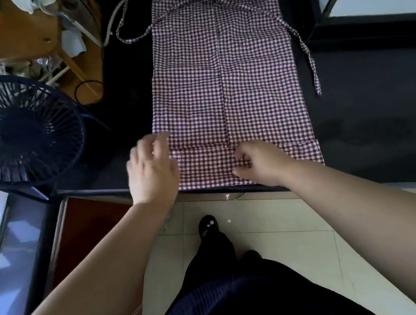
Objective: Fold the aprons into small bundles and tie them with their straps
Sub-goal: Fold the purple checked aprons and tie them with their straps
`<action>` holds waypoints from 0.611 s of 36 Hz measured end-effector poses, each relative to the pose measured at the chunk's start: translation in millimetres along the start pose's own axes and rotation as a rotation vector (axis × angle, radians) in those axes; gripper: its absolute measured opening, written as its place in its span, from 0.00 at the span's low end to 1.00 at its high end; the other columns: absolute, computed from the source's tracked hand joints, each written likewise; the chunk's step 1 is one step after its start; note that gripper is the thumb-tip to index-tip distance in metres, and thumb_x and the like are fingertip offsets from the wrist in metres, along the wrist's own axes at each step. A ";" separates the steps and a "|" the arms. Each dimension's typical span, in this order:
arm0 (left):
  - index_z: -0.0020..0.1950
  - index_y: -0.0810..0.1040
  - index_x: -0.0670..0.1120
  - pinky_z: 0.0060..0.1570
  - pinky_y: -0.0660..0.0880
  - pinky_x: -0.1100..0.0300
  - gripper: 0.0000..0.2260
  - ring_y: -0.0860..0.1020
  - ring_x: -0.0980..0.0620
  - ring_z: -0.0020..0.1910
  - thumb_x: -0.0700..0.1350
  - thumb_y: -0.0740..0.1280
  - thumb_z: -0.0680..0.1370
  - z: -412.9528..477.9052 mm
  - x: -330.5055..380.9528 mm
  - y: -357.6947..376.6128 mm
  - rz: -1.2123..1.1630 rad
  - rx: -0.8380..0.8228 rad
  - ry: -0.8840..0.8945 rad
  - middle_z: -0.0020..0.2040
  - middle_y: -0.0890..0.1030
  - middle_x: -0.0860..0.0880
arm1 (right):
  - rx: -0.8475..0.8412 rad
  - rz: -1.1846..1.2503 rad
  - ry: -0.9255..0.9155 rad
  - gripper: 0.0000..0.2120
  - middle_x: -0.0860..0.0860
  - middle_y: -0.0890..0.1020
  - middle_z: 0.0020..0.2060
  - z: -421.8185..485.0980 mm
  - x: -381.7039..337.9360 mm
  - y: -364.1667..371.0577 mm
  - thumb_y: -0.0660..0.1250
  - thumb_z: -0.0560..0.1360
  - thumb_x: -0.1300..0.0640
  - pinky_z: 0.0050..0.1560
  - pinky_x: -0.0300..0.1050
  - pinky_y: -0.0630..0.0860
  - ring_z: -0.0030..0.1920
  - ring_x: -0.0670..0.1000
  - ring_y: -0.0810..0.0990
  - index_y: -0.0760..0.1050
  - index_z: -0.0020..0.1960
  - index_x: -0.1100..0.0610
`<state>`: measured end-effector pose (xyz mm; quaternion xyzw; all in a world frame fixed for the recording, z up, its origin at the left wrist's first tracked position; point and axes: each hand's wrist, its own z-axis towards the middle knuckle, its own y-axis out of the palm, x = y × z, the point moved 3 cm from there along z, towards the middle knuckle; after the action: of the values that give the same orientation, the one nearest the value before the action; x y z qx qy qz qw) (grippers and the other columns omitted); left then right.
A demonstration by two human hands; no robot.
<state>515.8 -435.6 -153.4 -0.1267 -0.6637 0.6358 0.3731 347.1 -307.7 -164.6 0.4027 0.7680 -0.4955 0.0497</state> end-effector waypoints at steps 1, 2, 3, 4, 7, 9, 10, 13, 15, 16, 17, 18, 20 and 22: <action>0.66 0.73 0.43 0.55 0.73 0.39 0.20 0.73 0.36 0.60 0.39 0.69 0.74 -2.5 10.8 3.7 -0.018 -0.059 0.165 0.64 0.74 0.40 | 0.017 0.020 -0.012 0.22 0.52 0.72 0.64 -2.8 1.3 0.6 0.67 0.76 0.47 0.59 0.40 0.67 0.61 0.50 0.72 0.71 0.66 0.55; 0.69 0.72 0.46 0.61 0.71 0.39 0.20 0.71 0.39 0.65 0.44 0.66 0.77 -5.4 21.6 9.5 -0.021 -0.209 0.275 0.69 0.71 0.42 | 0.037 0.028 -0.023 0.25 0.52 0.71 0.65 -6.8 3.4 0.1 0.67 0.76 0.46 0.62 0.41 0.66 0.63 0.51 0.71 0.69 0.68 0.55; 0.73 0.67 0.50 0.69 0.63 0.41 0.22 0.63 0.43 0.72 0.51 0.63 0.80 -10.2 28.4 17.4 0.010 -0.411 0.309 0.75 0.64 0.46 | 0.058 -0.003 -0.041 0.28 0.52 0.70 0.66 -11.0 5.3 -0.4 0.67 0.75 0.44 0.65 0.43 0.64 0.65 0.51 0.69 0.68 0.70 0.55; 0.77 0.59 0.53 0.74 0.52 0.45 0.27 0.53 0.46 0.77 0.58 0.60 0.79 -14.3 30.7 25.2 0.083 -0.573 0.307 0.78 0.55 0.49 | 0.069 -0.086 -0.062 0.30 0.52 0.69 0.68 -15.3 7.8 -0.3 0.66 0.74 0.42 0.68 0.46 0.61 0.67 0.51 0.67 0.66 0.72 0.54; 0.79 0.45 0.55 0.75 0.42 0.48 0.41 0.42 0.48 0.78 0.69 0.60 0.74 -17.7 35.3 35.1 0.268 -0.680 0.292 0.79 0.43 0.50 | 0.043 -0.336 -0.055 0.35 0.52 0.58 0.75 -27.8 26.9 1.2 0.63 0.73 0.35 0.73 0.53 0.51 0.74 0.54 0.58 0.59 0.75 0.47; 0.79 0.44 0.56 0.74 0.47 0.47 0.42 0.44 0.48 0.77 0.70 0.61 0.73 -17.2 37.5 35.2 0.286 -0.644 0.287 0.79 0.43 0.51 | 0.036 -0.334 -0.006 0.33 0.53 0.52 0.77 -34.6 41.9 1.8 0.61 0.75 0.36 0.74 0.54 0.48 0.76 0.56 0.53 0.56 0.76 0.44; 0.79 0.45 0.56 0.74 0.49 0.46 0.42 0.45 0.48 0.77 0.70 0.61 0.72 -15.5 36.4 34.2 0.295 -0.636 0.286 0.79 0.44 0.51 | 0.059 -0.315 -0.008 0.29 0.53 0.54 0.77 -34.9 45.2 2.2 0.59 0.77 0.38 0.75 0.53 0.49 0.75 0.56 0.55 0.58 0.76 0.44; 0.79 0.47 0.57 0.73 0.51 0.46 0.41 0.48 0.49 0.76 0.73 0.58 0.71 -8.9 36.4 31.2 0.304 -0.660 0.292 0.78 0.46 0.53 | 0.157 -0.287 -0.087 0.19 0.55 0.68 0.71 -32.6 45.2 0.7 0.58 0.80 0.47 0.69 0.52 0.64 0.68 0.57 0.69 0.72 0.69 0.50; 0.78 0.51 0.57 0.73 0.49 0.47 0.40 0.50 0.49 0.76 0.73 0.57 0.72 -3.5 37.3 26.2 0.315 -0.686 0.295 0.78 0.49 0.54 | 0.193 -0.238 -0.143 0.14 0.52 0.78 0.57 -30.3 43.0 -2.5 0.58 0.81 0.51 0.57 0.50 0.71 0.56 0.54 0.76 0.79 0.56 0.56; 0.78 0.52 0.57 0.74 0.49 0.48 0.38 0.52 0.49 0.75 0.71 0.58 0.73 -0.2 37.9 23.0 0.313 -0.682 0.294 0.78 0.51 0.54 | 0.195 -0.178 -0.140 0.13 0.49 0.79 0.47 -30.5 41.7 -5.8 0.57 0.81 0.52 0.49 0.48 0.71 0.48 0.51 0.77 0.78 0.47 0.56; 0.78 0.54 0.56 0.73 0.49 0.50 0.36 0.53 0.50 0.75 0.68 0.60 0.74 3.5 38.9 18.5 0.305 -0.669 0.291 0.77 0.53 0.54 | 0.182 -0.112 -0.114 0.14 0.47 0.76 0.39 -30.3 40.6 -10.9 0.57 0.81 0.53 0.42 0.46 0.69 0.40 0.49 0.74 0.73 0.40 0.54; 0.78 0.56 0.55 0.73 0.50 0.51 0.34 0.55 0.50 0.75 0.63 0.63 0.75 7.4 38.5 15.1 0.295 -0.662 0.285 0.77 0.56 0.54 | 0.161 -0.056 -0.079 0.15 0.46 0.73 0.35 -29.7 40.0 -16.0 0.56 0.82 0.52 0.38 0.44 0.66 0.36 0.47 0.72 0.68 0.37 0.53; 0.76 0.61 0.55 0.71 0.58 0.52 0.29 0.61 0.49 0.72 0.52 0.64 0.76 17.5 35.2 10.1 0.246 -0.692 0.236 0.75 0.62 0.53 | 0.113 -0.021 -0.056 0.14 0.47 0.73 0.35 -28.3 37.3 -26.9 0.55 0.82 0.51 0.37 0.42 0.66 0.37 0.48 0.72 0.67 0.39 0.53; 0.72 0.69 0.56 0.66 0.69 0.50 0.23 0.69 0.47 0.67 0.45 0.62 0.76 31.9 32.4 4.1 0.171 -0.740 0.134 0.71 0.69 0.51 | 0.019 -0.085 -0.042 0.11 0.47 0.74 0.41 -26.1 36.0 -35.4 0.55 0.82 0.48 0.44 0.44 0.70 0.43 0.49 0.74 0.68 0.45 0.52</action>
<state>471.3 -438.0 -143.6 -0.3489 -0.8095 0.3726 0.2900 307.8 -272.9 -143.1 0.3595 0.7785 -0.5128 0.0407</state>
